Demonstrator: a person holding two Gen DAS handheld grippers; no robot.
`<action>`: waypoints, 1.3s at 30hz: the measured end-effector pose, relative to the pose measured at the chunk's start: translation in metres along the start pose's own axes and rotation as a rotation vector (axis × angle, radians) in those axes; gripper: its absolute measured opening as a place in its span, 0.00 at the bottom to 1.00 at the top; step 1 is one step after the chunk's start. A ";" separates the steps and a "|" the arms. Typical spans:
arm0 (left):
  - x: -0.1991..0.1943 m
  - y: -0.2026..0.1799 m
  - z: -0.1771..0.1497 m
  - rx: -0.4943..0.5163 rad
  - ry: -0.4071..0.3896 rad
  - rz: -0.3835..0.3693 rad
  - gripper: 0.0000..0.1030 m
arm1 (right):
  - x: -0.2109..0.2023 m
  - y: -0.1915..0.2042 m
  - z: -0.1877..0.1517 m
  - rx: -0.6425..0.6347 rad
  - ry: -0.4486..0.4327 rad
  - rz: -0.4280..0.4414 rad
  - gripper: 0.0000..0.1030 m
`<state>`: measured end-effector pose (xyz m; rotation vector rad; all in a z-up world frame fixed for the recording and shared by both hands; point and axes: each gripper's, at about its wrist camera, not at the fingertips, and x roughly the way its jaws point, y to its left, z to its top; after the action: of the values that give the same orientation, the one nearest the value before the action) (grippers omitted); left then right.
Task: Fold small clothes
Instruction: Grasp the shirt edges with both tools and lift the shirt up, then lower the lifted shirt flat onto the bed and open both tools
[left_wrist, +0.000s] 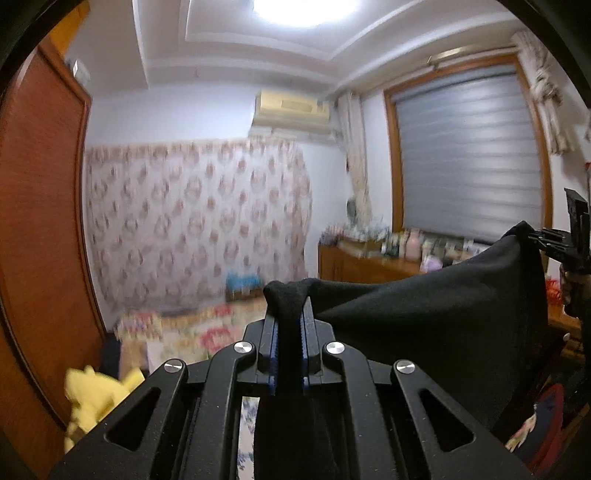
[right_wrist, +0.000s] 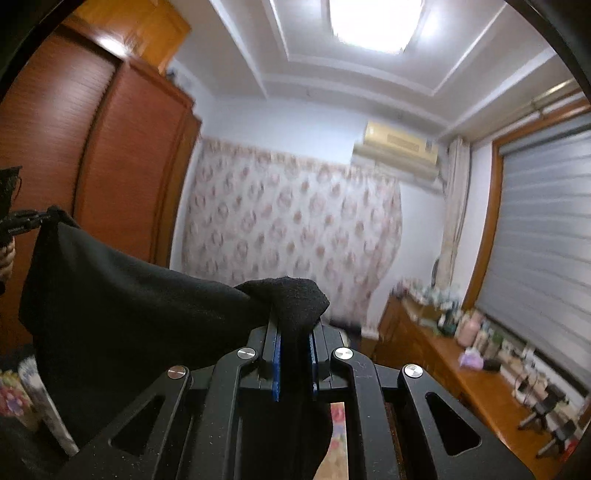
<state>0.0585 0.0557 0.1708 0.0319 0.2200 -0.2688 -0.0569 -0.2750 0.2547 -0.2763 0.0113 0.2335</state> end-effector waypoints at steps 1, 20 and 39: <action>0.028 0.007 -0.017 -0.010 0.041 0.001 0.10 | 0.021 0.001 -0.011 0.004 0.031 0.008 0.11; 0.268 0.036 -0.132 -0.017 0.421 0.045 0.10 | 0.316 -0.004 -0.136 0.184 0.471 0.068 0.11; 0.263 0.028 -0.138 -0.001 0.456 0.005 0.40 | 0.331 -0.020 -0.157 0.189 0.546 0.057 0.38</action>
<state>0.2844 0.0229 -0.0220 0.0927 0.6731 -0.2541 0.2734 -0.2612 0.0947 -0.1444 0.5791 0.2060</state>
